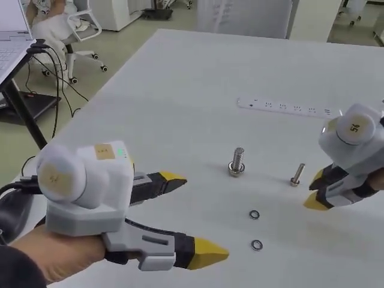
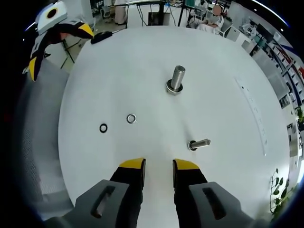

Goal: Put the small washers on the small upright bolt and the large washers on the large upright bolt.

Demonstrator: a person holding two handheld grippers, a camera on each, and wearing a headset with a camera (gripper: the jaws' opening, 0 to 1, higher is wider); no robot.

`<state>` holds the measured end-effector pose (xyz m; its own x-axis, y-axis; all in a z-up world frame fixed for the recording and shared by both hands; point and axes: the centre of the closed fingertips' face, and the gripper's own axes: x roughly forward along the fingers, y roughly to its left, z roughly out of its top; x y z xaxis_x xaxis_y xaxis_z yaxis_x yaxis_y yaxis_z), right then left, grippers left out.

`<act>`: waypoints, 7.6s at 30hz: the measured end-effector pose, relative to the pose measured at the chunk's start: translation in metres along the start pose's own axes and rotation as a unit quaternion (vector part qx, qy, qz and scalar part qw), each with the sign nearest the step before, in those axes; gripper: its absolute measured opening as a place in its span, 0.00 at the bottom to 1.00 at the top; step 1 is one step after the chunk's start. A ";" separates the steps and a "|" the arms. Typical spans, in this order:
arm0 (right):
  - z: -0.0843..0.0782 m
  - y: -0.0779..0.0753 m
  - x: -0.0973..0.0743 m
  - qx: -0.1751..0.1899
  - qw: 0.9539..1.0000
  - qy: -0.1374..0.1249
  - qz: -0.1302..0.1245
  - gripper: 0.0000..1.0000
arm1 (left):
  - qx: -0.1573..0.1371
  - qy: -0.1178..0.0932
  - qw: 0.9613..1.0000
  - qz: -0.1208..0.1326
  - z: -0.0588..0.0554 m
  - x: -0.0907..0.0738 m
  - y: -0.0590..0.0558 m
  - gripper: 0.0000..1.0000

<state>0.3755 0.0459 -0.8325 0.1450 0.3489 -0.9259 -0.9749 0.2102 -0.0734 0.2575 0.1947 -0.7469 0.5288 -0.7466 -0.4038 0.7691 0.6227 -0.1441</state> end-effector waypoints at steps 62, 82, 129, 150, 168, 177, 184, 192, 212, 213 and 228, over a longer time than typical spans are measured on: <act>0.048 0.046 0.068 -0.105 0.992 0.034 0.063 0.15 | -0.002 0.002 1.000 0.005 -0.001 -0.004 0.001 0.79; 0.048 0.047 0.067 -0.110 0.991 0.036 0.067 0.14 | -0.006 0.000 1.000 0.007 -0.003 -0.004 0.003 0.78; 0.008 -0.030 -0.028 -0.030 0.999 0.015 -0.028 0.14 | 0.002 0.003 1.000 -0.005 0.002 0.002 -0.003 0.79; 0.033 -0.067 -0.028 -0.042 0.998 0.010 -0.044 0.14 | -0.005 0.005 1.000 0.003 -0.003 0.001 0.004 0.79; 0.021 -0.072 -0.010 -0.033 0.999 0.022 -0.026 0.14 | -0.011 0.007 1.000 0.009 -0.005 0.000 0.006 0.79; 0.019 -0.072 -0.006 -0.032 0.999 0.027 -0.020 0.14 | -0.013 0.009 1.000 0.009 -0.007 0.000 0.006 0.79; 0.017 -0.071 -0.002 -0.029 0.999 0.027 -0.016 0.14 | -0.014 0.011 1.000 0.009 -0.009 0.000 0.006 0.79; 0.017 -0.066 0.004 -0.030 0.999 0.031 -0.010 0.14 | -0.014 0.012 1.000 0.010 -0.010 -0.001 0.007 0.79; 0.005 -0.059 0.030 -0.022 0.999 0.044 0.004 0.14 | -0.017 0.015 1.000 0.013 -0.012 -0.003 0.009 0.79; 0.004 -0.059 0.032 -0.021 0.999 0.044 0.003 0.14 | -0.017 0.015 1.000 0.013 -0.012 -0.003 0.009 0.79; -0.002 -0.057 0.041 -0.019 0.999 0.048 0.005 0.14 | -0.020 0.018 1.000 0.014 -0.015 -0.002 0.010 0.78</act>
<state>0.4367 0.0466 -0.8667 0.1193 0.2616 -0.9578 -0.9822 0.1719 -0.0753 0.2589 0.2054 -0.7610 0.5359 -0.7202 -0.4405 0.7389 0.6525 -0.1679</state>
